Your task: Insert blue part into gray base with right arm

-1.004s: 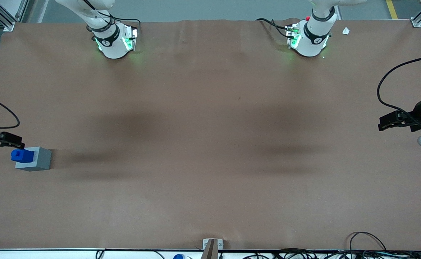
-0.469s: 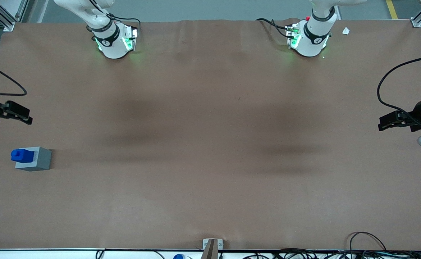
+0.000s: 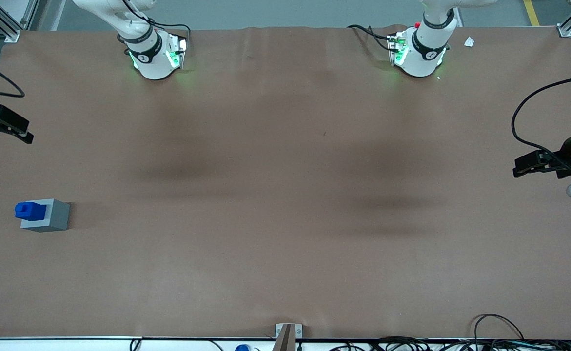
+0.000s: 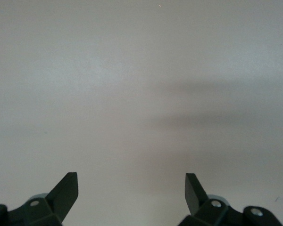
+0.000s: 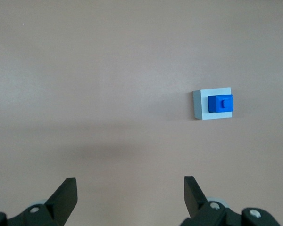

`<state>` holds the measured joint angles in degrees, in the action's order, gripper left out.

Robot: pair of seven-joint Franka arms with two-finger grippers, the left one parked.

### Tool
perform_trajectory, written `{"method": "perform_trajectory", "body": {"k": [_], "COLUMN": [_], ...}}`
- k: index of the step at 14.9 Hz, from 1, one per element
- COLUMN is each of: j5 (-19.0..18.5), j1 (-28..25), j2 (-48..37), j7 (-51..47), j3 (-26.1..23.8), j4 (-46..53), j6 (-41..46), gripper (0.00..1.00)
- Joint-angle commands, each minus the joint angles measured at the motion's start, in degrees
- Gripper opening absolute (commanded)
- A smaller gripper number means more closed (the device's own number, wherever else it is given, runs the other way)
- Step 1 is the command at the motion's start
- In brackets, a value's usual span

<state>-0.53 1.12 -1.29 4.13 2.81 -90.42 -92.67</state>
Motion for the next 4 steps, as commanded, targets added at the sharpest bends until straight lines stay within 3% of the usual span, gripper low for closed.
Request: {"method": "perform_trajectory", "body": {"k": [1,4], "j5": [1.1,1.2], "j1": [0.3,0.7], "j2": [-2.4,-2.1], "j7": [-0.5,-0.6], "j3": [-0.1,0.3], "j4": [-2.7,-2.0], "j6": [-1.4,-2.1], "gripper": [1.0,1.0]}}
